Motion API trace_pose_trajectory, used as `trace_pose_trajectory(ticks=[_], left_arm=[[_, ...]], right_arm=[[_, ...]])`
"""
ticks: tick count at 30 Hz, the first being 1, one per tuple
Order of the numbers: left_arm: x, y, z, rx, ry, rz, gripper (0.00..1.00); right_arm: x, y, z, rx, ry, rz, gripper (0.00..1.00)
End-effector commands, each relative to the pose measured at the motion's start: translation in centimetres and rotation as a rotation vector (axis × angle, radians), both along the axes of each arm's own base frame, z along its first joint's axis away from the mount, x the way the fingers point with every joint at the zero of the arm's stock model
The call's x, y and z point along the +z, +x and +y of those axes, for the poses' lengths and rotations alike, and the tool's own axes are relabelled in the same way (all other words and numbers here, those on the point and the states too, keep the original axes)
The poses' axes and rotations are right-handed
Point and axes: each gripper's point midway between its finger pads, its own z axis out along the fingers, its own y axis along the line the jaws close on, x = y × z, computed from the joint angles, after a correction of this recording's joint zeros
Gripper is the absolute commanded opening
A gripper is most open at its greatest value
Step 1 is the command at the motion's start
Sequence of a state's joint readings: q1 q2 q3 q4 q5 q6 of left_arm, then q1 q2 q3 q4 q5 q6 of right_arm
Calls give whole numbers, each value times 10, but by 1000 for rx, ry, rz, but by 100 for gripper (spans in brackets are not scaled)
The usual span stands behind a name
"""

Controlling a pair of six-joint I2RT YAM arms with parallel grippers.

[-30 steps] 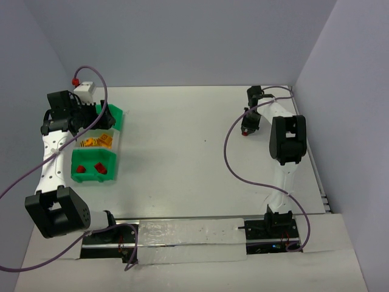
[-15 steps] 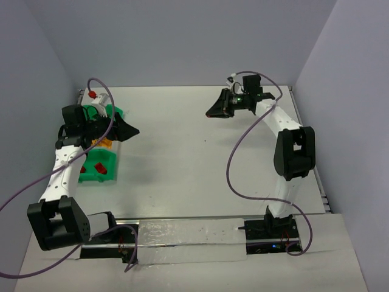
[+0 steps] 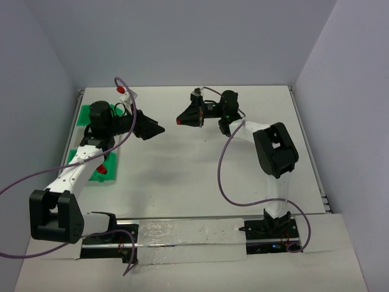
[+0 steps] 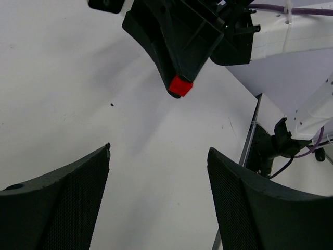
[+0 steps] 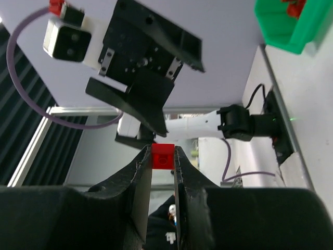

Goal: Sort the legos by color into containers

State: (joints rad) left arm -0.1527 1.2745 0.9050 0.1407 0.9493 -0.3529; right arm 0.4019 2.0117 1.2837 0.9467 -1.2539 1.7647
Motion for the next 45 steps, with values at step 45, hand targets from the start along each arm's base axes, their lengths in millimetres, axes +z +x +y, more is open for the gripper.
trace_pose_trajectory(ticks=[45], left_arm=[[-9, 9, -57, -150, 69, -110, 55]], right_arm=[[-29, -36, 18, 140, -113, 287, 0]])
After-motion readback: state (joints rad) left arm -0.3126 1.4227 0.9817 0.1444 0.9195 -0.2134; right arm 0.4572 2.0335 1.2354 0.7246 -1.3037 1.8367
